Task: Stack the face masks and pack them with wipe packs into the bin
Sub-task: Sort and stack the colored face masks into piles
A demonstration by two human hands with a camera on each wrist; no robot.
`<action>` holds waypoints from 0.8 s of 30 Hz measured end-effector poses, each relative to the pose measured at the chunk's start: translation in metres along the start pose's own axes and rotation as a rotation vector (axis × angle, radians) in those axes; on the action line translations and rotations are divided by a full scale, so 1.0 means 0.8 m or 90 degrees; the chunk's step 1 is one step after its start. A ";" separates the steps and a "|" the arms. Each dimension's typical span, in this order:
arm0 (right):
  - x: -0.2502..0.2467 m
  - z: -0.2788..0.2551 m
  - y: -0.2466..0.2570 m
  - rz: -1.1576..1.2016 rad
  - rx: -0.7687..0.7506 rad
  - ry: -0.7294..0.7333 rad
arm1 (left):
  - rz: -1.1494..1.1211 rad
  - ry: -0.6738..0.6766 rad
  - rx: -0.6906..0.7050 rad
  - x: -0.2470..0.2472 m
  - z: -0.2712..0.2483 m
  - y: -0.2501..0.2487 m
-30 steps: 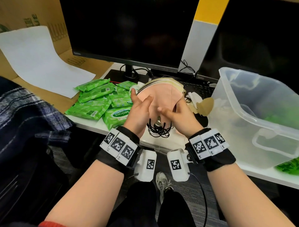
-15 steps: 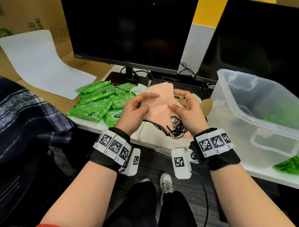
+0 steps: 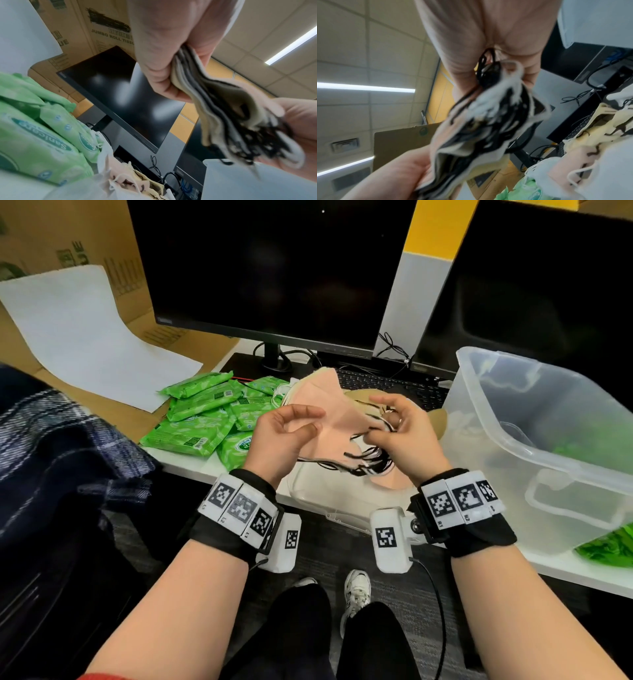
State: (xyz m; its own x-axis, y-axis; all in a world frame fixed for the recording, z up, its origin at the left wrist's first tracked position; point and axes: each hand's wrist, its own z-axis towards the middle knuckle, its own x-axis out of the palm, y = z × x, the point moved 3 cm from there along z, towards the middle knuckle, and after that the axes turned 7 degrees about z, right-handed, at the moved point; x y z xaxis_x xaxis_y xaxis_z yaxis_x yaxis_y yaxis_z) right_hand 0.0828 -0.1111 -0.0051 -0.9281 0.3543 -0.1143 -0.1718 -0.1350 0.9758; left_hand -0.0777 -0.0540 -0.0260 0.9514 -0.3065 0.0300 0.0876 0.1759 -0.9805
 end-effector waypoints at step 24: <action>-0.054 0.054 -0.011 -0.321 0.148 -0.058 | -0.009 -0.120 0.033 -0.026 0.018 0.007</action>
State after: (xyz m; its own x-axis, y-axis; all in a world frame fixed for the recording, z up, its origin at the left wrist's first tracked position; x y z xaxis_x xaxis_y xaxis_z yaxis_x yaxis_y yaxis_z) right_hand 0.1385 -0.0850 -0.0009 -0.7158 0.4024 -0.5708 -0.4995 0.2761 0.8211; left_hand -0.0927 -0.0329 -0.0290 0.9880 -0.1295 0.0838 0.1113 0.2229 -0.9685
